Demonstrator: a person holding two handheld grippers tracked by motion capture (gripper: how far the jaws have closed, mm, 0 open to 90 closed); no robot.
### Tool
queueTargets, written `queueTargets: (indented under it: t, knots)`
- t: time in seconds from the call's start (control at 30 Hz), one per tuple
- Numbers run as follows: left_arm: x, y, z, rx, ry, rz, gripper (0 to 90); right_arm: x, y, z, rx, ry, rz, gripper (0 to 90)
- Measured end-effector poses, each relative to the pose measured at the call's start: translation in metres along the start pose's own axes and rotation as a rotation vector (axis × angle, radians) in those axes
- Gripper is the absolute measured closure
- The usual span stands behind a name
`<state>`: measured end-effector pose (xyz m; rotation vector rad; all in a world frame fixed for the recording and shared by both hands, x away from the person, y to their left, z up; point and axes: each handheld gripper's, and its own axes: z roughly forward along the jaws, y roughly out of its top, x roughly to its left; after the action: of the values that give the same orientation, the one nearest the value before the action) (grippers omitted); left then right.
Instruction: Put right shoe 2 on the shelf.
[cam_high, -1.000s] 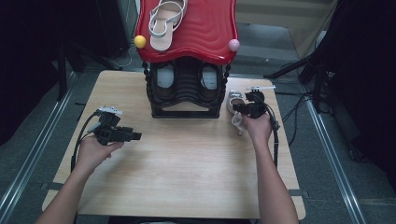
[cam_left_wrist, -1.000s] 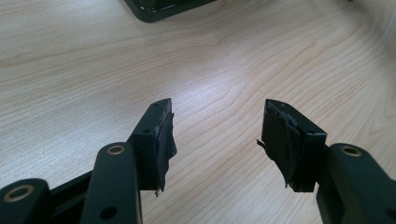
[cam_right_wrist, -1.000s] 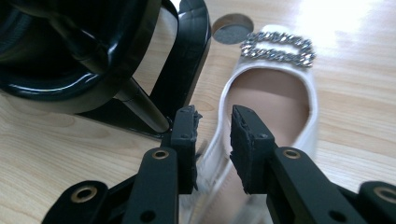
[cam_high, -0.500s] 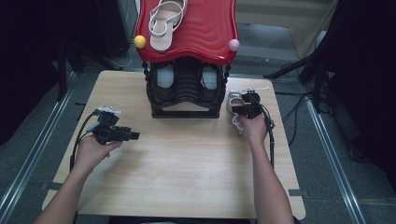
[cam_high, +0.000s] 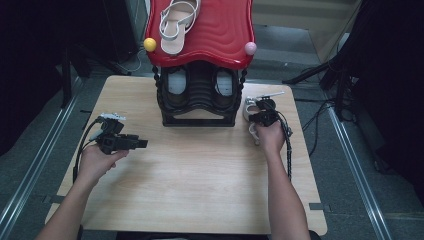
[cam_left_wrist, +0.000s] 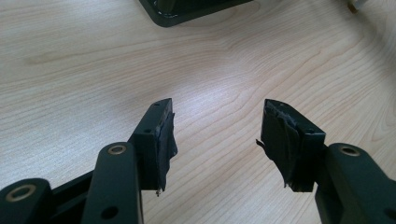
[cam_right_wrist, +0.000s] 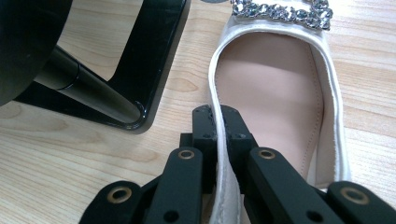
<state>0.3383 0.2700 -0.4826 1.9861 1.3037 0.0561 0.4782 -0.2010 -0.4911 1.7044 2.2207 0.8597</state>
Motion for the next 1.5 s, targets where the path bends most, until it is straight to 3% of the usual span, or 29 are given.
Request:
queueTargets:
  t: [0.1,0.23,0.37,0.6,0.7,0.8,0.93,1.3,1.5]
  knots:
    - [-0.001,0.000,0.001,-0.001,-0.026,-0.006,44.7,-0.001,0.000,-0.001,-0.003,0.008,0.010,88.2]
    - [-0.001,0.001,0.002,-0.003,-0.031,-0.010,44.8,-0.003,0.000,-0.004,-0.005,0.009,0.011,88.3]
    - [0.001,0.000,0.002,0.005,-0.019,-0.011,44.9,-0.005,-0.001,-0.007,-0.008,0.016,0.017,88.6]
    - [0.006,-0.001,0.001,-0.001,-0.017,-0.024,45.4,-0.015,0.001,-0.018,-0.041,0.054,0.076,88.7]
    - [0.005,-0.001,0.002,0.002,-0.021,-0.028,45.4,-0.017,0.001,-0.022,-0.055,0.042,0.076,88.7]
    - [0.003,-0.002,0.003,0.012,-0.022,-0.017,45.5,-0.019,0.001,-0.024,-0.057,0.060,0.097,88.7]
    - [0.002,-0.002,0.005,0.017,-0.021,-0.018,46.0,-0.021,0.003,-0.030,-0.066,0.063,0.093,88.7]
    - [0.002,-0.003,0.006,0.019,-0.017,-0.017,45.9,-0.026,0.010,-0.043,-0.090,0.135,0.130,88.8]
    - [0.002,-0.003,0.005,0.017,-0.018,-0.015,45.9,-0.024,0.017,-0.053,-0.097,0.132,0.125,88.8]
